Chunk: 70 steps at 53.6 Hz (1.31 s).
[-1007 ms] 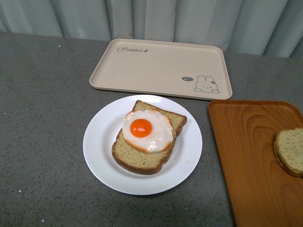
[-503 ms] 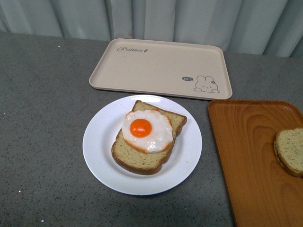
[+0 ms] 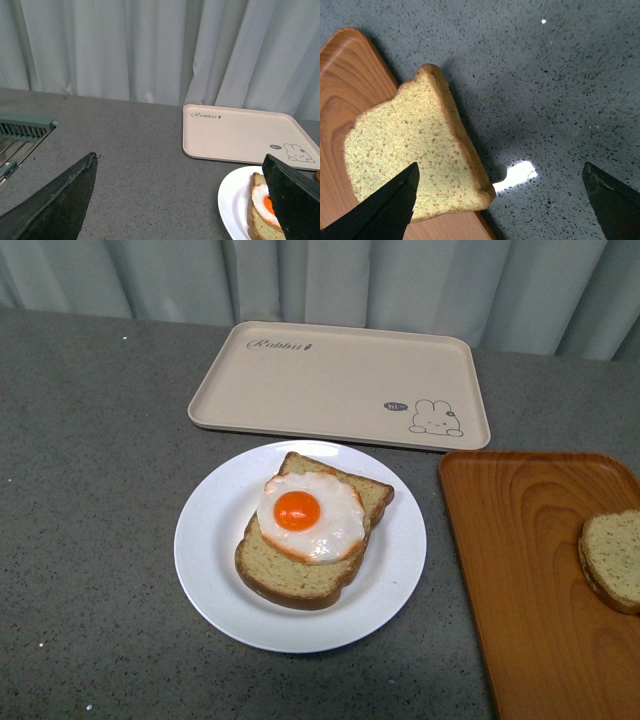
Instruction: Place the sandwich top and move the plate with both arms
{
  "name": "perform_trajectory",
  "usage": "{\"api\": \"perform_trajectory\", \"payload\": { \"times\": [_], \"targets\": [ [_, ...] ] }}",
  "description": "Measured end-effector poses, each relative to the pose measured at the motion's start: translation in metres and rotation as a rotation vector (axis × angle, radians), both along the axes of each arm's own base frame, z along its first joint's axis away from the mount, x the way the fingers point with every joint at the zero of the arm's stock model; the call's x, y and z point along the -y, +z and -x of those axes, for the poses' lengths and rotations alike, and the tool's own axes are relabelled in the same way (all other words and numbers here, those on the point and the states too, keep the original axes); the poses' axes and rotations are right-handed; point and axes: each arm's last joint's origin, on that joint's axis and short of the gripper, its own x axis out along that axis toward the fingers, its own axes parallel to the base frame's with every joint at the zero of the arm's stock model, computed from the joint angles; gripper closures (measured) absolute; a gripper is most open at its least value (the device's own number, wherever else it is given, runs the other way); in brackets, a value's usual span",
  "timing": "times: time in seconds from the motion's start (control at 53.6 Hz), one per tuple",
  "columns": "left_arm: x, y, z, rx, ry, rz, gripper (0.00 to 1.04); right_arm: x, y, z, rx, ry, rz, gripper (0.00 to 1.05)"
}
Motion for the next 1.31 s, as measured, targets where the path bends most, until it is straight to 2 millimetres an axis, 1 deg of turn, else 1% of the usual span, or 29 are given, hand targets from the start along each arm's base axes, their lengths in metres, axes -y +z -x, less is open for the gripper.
{"api": "perform_trajectory", "payload": {
  "times": [0.075,0.186,0.298,0.41,0.597,0.727,0.764,0.82,0.839,0.932,1.137,1.305],
  "targets": [
    [0.0,0.0,0.0,0.0,0.0,0.0,0.06,0.0,-0.005,-0.006,-0.002,0.024,-0.036,0.09],
    [0.0,0.0,0.0,0.0,0.0,0.0,0.06,-0.003,-0.013,-0.022,-0.004,0.069,-0.061,0.09],
    [0.0,0.0,0.0,0.0,0.0,0.0,0.06,-0.006,-0.022,-0.034,-0.021,0.105,-0.053,0.09],
    [0.0,0.0,0.0,0.0,0.0,0.0,0.06,-0.008,-0.029,-0.041,-0.031,0.122,-0.061,0.09],
    [0.0,0.0,0.0,0.0,0.0,0.0,0.06,-0.014,-0.034,-0.053,-0.029,0.145,-0.061,0.09],
    [0.0,0.0,0.0,0.0,0.0,0.0,0.06,-0.019,-0.038,-0.056,-0.039,0.16,-0.068,0.09],
    [0.0,0.0,0.0,0.0,0.0,0.0,0.06,-0.019,-0.039,-0.057,-0.04,0.157,-0.07,0.14],
    [0.0,0.0,0.0,0.0,0.0,0.0,0.06,-0.019,-0.038,-0.057,-0.039,0.156,-0.07,0.24],
    [0.0,0.0,0.0,0.0,0.0,0.0,0.06,-0.019,-0.038,-0.057,-0.038,0.155,-0.072,0.29],
    [0.0,0.0,0.0,0.0,0.0,0.0,0.06,-0.019,-0.038,-0.057,-0.038,0.157,-0.071,0.42],
    [0.0,0.0,0.0,0.0,0.0,0.0,0.06,-0.018,-0.033,-0.057,-0.032,0.155,-0.071,0.81],
    [0.0,0.0,0.0,0.0,0.0,0.0,0.06,-0.018,-0.027,-0.058,-0.021,0.162,-0.073,0.99]
  ]
}}
